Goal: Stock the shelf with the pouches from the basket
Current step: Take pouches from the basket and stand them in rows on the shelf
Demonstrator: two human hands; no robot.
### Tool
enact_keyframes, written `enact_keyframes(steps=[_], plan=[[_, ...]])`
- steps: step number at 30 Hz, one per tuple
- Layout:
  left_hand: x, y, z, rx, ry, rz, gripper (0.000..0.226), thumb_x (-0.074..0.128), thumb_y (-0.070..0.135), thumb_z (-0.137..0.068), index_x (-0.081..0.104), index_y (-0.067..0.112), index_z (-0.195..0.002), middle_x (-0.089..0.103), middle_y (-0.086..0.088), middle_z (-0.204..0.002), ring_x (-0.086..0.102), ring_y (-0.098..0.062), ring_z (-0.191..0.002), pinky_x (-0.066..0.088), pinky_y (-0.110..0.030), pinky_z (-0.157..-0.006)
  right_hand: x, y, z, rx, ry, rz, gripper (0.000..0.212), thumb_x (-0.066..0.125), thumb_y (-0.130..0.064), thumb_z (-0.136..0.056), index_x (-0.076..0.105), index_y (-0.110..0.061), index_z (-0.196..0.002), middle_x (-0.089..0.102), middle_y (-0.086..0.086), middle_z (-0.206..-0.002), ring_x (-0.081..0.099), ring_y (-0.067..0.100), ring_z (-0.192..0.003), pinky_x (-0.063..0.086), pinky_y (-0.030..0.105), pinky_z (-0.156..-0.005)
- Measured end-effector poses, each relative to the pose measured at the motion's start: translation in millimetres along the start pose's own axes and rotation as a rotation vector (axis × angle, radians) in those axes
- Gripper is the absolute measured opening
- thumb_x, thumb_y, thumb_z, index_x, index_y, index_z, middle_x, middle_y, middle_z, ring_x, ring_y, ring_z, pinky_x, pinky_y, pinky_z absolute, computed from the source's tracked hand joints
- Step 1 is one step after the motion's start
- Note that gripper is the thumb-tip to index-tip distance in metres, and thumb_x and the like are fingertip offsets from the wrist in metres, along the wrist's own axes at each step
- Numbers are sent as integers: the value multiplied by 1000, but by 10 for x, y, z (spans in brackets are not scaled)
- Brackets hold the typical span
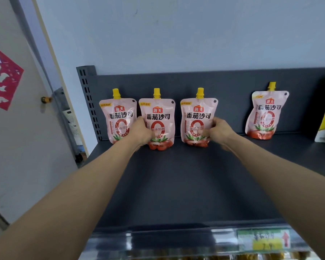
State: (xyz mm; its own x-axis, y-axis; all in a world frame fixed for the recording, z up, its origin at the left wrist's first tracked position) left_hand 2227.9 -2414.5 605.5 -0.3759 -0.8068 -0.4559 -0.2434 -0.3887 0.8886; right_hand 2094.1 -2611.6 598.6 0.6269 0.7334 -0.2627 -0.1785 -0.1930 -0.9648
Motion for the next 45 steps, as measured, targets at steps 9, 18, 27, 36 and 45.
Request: enact_keyframes(steps=[9,18,27,36,45], plan=[[58,-7,-111,-9,41,-50,56,65,-1,-82,38,8,-130,54,-8,-134,52,-27,-123,49,-41,-98,-4,33,-130,-57,87,31,48,69,-1,-81,49,-4,-124,60,11,-126,59,28,-114,52,40,-92],[84,-49,-25,-21,57,-84,48,65,16,-86,47,4,-129,56,-10,-133,54,-27,-122,46,-35,-95,-14,56,-83,-54,125,131,47,68,-7,-83,48,-5,-126,59,9,-129,58,27,-116,51,36,-92],[9,-26,329,-61,93,-181,40,63,15,-88,51,0,-123,58,-14,-127,54,-29,-117,43,-31,-88,-174,-68,217,-113,219,326,58,64,-16,-87,37,-2,-137,48,15,-139,49,29,-124,40,28,-85],[79,293,762,48,52,-202,49,61,9,-88,42,3,-133,52,-10,-132,50,-27,-122,40,-27,-87,-85,-271,491,-252,170,457,14,59,-21,-90,62,-10,-98,66,14,-106,60,30,-102,41,28,-76],[-201,71,754,52,56,-258,39,57,0,-88,53,3,-127,55,-14,-130,52,-27,-119,43,-28,-92,424,-223,477,-431,-282,1046,66,41,7,-87,42,-33,-139,32,7,-148,30,31,-134,36,41,-106]])
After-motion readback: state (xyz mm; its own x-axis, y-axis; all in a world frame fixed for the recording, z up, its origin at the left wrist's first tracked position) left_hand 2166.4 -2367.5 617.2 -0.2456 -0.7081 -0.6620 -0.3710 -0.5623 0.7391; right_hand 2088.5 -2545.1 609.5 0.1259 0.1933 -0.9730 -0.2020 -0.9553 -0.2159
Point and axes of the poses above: each hand's wrist, its own z-axis away from the middle knuckle, its own x-axis out of the palm, y = z × x, the point moved 6 cm from there along -z, towards the middle knuckle
